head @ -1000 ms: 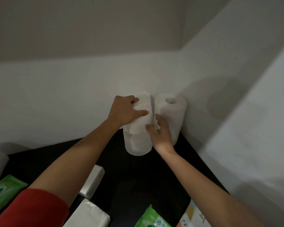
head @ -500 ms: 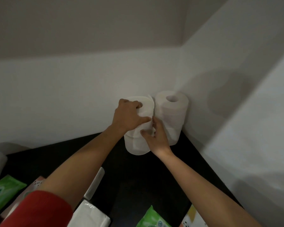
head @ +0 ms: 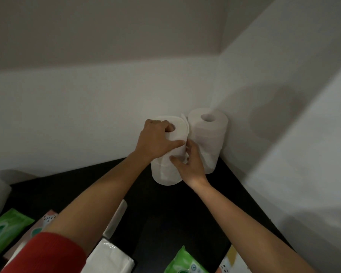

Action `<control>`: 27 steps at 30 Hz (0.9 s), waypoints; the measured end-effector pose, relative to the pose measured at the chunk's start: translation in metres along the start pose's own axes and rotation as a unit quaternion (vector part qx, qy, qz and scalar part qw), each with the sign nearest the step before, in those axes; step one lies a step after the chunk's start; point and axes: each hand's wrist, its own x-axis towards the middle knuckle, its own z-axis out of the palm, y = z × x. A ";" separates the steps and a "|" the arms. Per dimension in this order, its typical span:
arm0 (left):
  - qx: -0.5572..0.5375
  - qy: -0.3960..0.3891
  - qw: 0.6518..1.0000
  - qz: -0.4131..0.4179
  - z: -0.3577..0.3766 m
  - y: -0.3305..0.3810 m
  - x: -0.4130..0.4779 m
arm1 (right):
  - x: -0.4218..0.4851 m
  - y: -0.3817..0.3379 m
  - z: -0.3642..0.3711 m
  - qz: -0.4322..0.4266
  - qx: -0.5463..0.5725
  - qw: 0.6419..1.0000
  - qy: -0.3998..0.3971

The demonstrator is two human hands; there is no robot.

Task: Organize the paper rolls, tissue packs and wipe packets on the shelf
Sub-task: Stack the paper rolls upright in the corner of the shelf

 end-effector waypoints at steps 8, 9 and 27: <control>-0.305 0.063 0.920 -0.237 -0.013 -0.015 -0.010 | -0.002 -0.001 -0.001 -0.021 -0.003 1.000 0.013; -0.339 0.052 0.899 -0.273 -0.012 -0.018 -0.012 | -0.003 0.000 -0.001 -0.017 0.001 1.000 0.015; -0.523 -0.100 0.724 -0.439 0.005 -0.034 -0.028 | -0.002 0.021 0.005 0.274 0.291 0.915 0.061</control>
